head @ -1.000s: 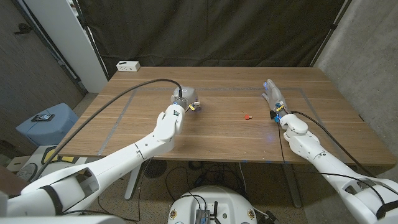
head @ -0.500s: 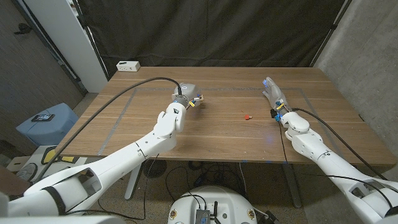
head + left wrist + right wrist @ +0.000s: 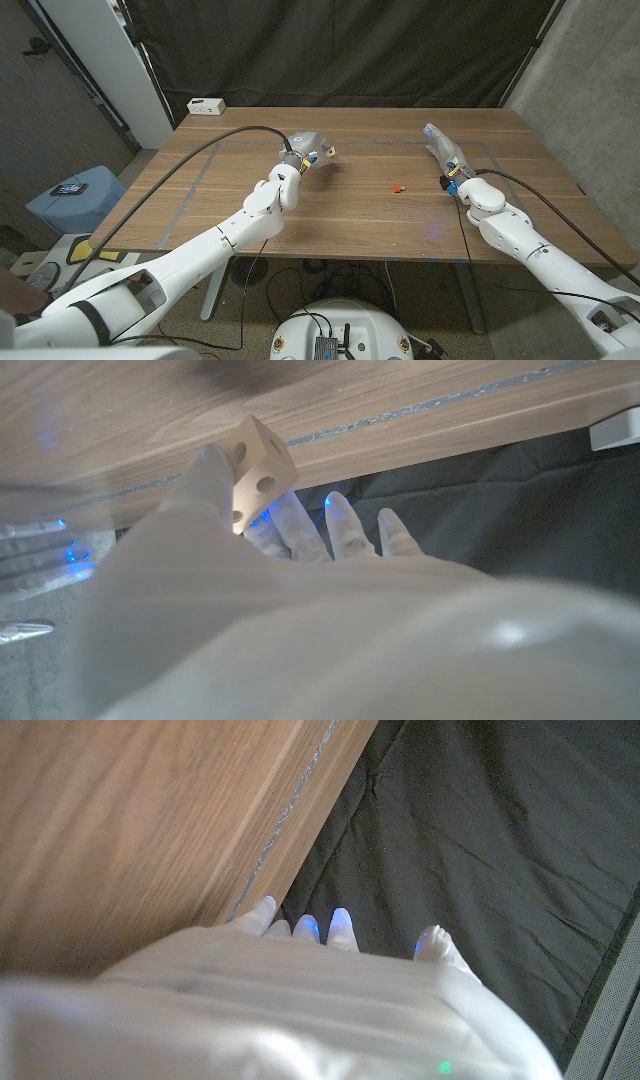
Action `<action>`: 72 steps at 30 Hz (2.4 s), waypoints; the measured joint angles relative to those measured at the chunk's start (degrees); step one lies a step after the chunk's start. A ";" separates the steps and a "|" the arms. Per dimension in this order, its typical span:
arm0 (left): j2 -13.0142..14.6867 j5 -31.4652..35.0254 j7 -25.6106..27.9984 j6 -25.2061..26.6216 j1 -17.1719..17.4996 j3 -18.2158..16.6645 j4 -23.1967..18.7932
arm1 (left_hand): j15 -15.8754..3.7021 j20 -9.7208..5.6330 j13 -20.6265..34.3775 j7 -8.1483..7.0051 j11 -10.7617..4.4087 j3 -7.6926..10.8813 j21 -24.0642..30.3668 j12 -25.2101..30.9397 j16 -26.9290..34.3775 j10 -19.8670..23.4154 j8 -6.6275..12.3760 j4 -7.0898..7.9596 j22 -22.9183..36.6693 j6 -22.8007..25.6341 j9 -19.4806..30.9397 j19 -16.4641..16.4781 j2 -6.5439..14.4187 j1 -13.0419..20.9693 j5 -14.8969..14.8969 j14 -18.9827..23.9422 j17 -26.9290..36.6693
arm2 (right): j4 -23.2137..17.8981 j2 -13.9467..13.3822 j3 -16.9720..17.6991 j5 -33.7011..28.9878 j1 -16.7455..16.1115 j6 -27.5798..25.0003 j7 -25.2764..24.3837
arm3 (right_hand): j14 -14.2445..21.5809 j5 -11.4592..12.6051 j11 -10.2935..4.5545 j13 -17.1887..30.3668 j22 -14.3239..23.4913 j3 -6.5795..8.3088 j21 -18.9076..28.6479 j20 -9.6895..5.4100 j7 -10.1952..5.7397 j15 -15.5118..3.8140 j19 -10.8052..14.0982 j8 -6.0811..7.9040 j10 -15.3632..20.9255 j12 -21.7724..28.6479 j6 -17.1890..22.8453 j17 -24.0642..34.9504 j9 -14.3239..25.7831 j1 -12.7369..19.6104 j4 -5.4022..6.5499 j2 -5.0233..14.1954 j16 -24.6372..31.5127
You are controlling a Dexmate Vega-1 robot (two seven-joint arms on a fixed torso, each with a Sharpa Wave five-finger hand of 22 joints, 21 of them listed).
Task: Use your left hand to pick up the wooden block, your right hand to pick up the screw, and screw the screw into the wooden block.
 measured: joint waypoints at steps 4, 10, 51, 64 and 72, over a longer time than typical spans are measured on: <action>-0.43 -2.02 1.03 -0.94 0.00 -0.66 0.70 | 0.00 -0.12 0.17 -0.20 0.00 0.00 0.00 -0.31 0.00 0.00 -0.05 0.00 0.00 -0.21 0.00 -0.12 0.00 0.00 0.00 0.00 0.00 | -1.41 -1.04 -0.03 -1.46 -0.41 -1.27 -0.81 | 0.00 0.00 -0.21 0.00 0.00 1.05 0.00 -0.30 -0.40 0.00 0.30 0.21 0.21 0.00 0.82 -0.01 0.00 2.66 -1.76 0.68 0.00; -0.91 -7.44 3.86 -4.74 -0.01 -1.70 2.14 | -0.22 -0.91 0.41 -0.21 0.00 -0.05 0.00 -0.45 0.00 0.00 -0.44 -0.02 0.00 -0.22 -0.01 -0.30 0.22 -0.21 0.00 0.22 -0.01 | -4.20 -3.18 -0.22 -3.58 -1.29 -2.53 -1.72 | 0.31 0.00 -0.30 0.00 0.00 2.42 0.24 -0.28 -0.32 -0.31 0.32 0.21 0.31 0.22 1.36 0.00 0.00 5.22 -3.53 0.50 0.00; -7.34 -30.07 10.74 -23.62 -3.16 -5.64 16.98 | -0.34 -2.97 1.10 -0.71 0.21 -0.90 0.00 -1.57 -0.47 -1.25 -0.98 0.04 0.12 -0.97 0.01 -0.92 0.99 -0.07 0.00 -0.78 -0.02 | -24.10 -18.34 -1.92 -19.32 -2.97 -22.15 -1.63 | 0.94 0.09 0.24 0.00 0.02 3.51 0.24 1.06 0.59 0.33 2.69 1.78 0.83 0.22 5.76 0.01 0.29 15.00 -6.21 -6.00 0.44; -8.66 -35.09 8.69 -28.61 -4.55 -6.00 21.13 | -0.10 -2.87 1.11 -0.82 0.20 -1.08 0.00 -2.61 -0.68 -2.48 -1.40 0.22 0.12 -2.49 0.00 -1.26 1.51 -0.59 0.00 -2.03 -0.03 | -31.13 -23.07 -4.45 -26.51 -0.94 -31.33 2.24 | 0.65 0.09 -1.00 0.00 0.02 4.66 0.24 2.18 -0.50 0.61 2.33 1.98 -0.44 -0.02 6.86 0.02 0.29 18.71 -6.01 -7.23 0.44; -9.55 -38.07 7.10 -32.14 -5.18 -6.45 24.15 | -0.01 -2.75 1.27 -0.93 0.20 -1.30 0.00 -3.15 -0.89 -3.29 -1.61 0.44 0.12 -3.22 0.00 -1.75 1.63 -0.71 0.00 -2.74 -0.03 | -33.91 -24.94 -6.05 -30.80 0.52 -34.98 5.31 | 0.18 0.09 -1.53 0.00 0.02 5.11 -0.05 2.90 -1.36 1.07 1.61 1.98 -1.38 -0.24 7.65 0.02 0.52 20.77 -6.03 -8.11 0.44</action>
